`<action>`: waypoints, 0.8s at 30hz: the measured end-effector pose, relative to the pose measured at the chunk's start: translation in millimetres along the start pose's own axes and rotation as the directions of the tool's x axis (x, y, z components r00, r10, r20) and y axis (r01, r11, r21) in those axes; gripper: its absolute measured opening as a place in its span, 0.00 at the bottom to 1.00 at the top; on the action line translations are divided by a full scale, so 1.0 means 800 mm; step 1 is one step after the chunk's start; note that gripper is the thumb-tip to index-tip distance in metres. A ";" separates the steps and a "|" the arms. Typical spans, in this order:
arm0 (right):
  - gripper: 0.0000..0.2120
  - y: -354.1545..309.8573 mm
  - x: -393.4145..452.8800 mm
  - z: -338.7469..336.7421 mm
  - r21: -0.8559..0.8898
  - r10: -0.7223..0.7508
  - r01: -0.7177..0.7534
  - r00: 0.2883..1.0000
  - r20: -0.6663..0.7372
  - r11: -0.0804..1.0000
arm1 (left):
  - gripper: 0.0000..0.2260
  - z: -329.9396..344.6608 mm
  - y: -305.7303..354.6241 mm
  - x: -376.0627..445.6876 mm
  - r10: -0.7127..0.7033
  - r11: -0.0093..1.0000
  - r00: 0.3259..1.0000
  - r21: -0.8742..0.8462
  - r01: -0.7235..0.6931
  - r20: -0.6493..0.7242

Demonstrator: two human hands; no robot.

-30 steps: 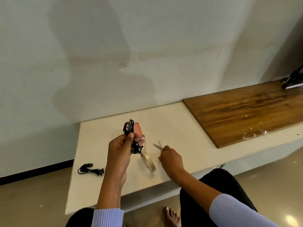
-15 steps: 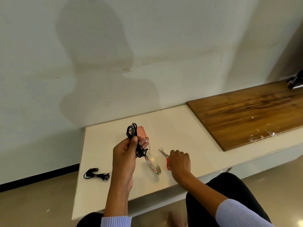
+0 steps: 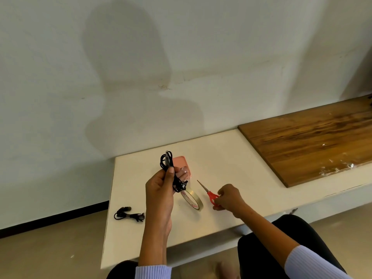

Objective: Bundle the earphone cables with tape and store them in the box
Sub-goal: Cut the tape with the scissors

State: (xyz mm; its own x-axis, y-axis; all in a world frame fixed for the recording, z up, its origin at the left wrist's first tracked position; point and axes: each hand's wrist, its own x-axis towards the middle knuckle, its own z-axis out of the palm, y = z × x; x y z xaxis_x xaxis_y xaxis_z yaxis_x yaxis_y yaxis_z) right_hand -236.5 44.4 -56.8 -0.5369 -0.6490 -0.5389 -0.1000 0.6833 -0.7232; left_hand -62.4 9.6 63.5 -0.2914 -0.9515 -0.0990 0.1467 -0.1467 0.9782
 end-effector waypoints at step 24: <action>0.34 -0.010 -0.106 0.016 0.592 -0.353 -0.636 0.476 0.806 0.494 | 0.09 -0.004 0.000 0.014 -0.023 0.994 0.999 -0.105 0.026 0.033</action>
State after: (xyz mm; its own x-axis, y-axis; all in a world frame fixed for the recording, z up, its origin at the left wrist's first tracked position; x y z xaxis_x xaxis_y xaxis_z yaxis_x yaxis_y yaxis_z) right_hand -179.5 90.2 -10.7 0.4545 -0.8194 -0.3493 0.7884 0.5525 -0.2704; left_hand -62.5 -2.1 62.0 -0.3258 -0.9384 -0.1154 0.2371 -0.1992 0.9508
